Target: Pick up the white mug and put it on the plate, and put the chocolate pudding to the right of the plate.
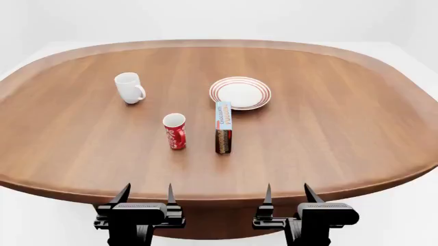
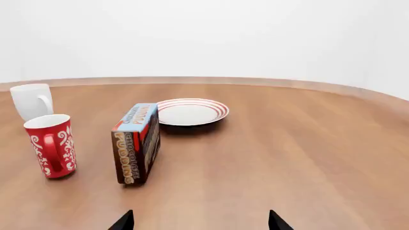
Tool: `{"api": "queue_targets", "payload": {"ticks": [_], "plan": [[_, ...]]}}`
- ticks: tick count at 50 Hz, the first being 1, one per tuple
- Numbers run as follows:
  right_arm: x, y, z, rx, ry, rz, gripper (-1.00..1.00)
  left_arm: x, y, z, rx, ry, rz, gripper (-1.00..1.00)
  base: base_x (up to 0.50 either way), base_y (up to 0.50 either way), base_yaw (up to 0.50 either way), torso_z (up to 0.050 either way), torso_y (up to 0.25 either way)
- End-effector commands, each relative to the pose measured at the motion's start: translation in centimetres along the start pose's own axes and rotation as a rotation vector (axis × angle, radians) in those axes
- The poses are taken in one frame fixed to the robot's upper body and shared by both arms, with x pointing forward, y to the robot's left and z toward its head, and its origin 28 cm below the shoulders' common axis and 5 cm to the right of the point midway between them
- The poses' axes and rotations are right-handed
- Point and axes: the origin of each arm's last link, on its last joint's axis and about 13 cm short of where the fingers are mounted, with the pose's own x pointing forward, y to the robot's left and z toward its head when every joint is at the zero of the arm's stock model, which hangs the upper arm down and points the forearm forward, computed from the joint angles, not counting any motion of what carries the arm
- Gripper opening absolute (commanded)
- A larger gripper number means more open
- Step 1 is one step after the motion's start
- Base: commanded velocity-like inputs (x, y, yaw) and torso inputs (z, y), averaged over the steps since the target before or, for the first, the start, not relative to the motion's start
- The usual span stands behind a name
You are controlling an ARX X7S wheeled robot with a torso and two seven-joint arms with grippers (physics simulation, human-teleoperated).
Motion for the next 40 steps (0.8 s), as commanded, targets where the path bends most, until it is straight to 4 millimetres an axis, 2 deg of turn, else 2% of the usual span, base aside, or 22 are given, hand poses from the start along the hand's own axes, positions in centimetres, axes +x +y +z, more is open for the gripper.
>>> {"api": "queue_targets", "payload": {"ticks": [1, 40], "plan": [[-0.16, 0.07, -0.35, 0.003, 0.012, -0.007, 1.0, -0.16, -0.1, 0.12, 0.002, 0.002, -0.009, 1.0, 0.0, 0.0, 0.0, 0.0, 0.0], [-0.35, 0.2, -0.55, 0.026, 0.062, -0.018, 1.0, -0.08, -0.19, -0.14, 0.005, 0.026, -0.021, 1.0, 0.0, 0.0, 0.0, 0.0, 0.0]]}}
